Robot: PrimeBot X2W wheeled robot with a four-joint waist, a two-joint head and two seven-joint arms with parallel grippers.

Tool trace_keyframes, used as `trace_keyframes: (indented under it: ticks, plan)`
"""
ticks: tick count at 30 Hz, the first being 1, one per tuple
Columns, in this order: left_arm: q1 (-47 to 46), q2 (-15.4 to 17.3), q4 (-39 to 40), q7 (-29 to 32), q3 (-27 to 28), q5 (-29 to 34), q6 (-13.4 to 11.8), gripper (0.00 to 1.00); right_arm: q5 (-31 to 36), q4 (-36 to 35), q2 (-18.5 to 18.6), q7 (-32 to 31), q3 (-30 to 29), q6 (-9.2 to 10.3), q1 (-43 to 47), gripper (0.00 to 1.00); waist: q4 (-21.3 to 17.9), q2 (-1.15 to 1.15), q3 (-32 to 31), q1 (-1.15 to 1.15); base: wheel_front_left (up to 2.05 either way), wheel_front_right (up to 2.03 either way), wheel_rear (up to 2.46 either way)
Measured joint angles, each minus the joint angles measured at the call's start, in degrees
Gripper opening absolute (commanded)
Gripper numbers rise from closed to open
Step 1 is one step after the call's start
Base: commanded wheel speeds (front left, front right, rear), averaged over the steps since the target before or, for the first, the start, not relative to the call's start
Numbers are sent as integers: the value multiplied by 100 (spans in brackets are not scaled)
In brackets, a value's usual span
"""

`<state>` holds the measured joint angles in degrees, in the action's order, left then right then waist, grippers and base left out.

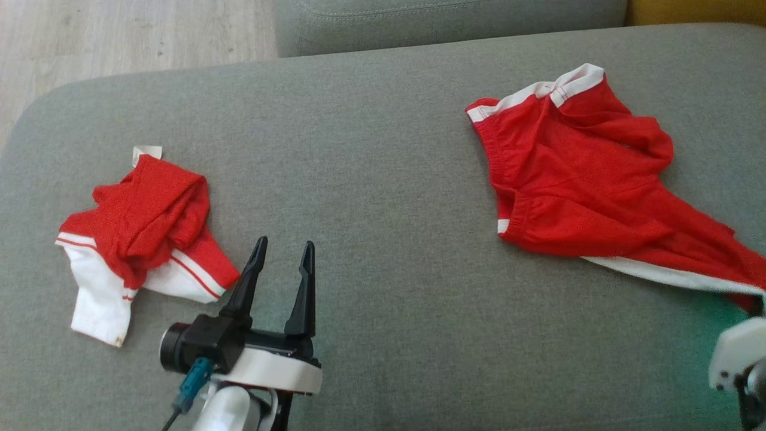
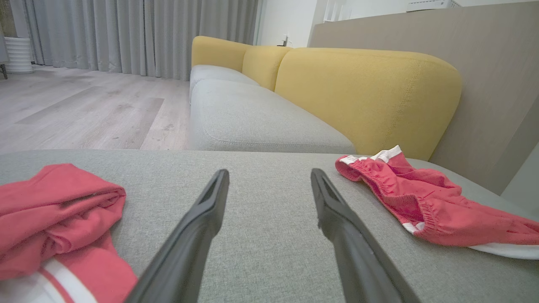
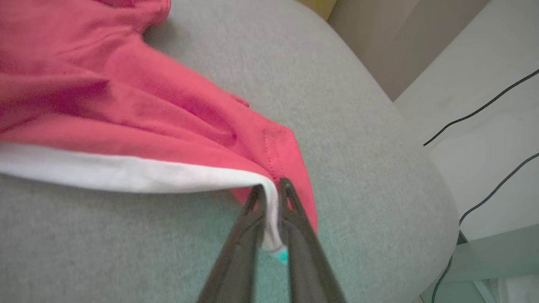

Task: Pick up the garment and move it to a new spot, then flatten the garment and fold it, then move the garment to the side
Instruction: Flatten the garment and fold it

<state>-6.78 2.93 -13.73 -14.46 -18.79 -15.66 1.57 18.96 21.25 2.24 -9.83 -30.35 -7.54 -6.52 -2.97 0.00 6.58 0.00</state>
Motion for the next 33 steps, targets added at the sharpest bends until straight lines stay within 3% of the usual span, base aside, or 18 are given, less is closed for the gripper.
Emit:
trace_keyframes:
  ticks: [3,6,14,18,33]
  plan:
    - [-1,0,-1,0,-7,0,-1,100,-85,-22,4,123,53,0,-187,100,16,0,-21,0,0,0,0]
    - [-1,0,-3,0,-7,0,-3,100,-576,-24,7,333,494,0,-259,100,14,0,-47,0,0,0,0]
    - [-1,0,-9,0,-3,0,-3,100,-1883,-553,19,1123,2464,0,-205,100,-34,0,-121,0,0,0,0]
    - [-1,0,-9,0,-5,0,-2,100,-2025,-694,15,1399,3403,0,-112,100,-15,0,-117,0,0,0,0]
    - [-73,0,-11,0,-187,-49,-2,100,-1539,759,241,1287,3786,0,-807,100,399,0,153,0,0,0,0]
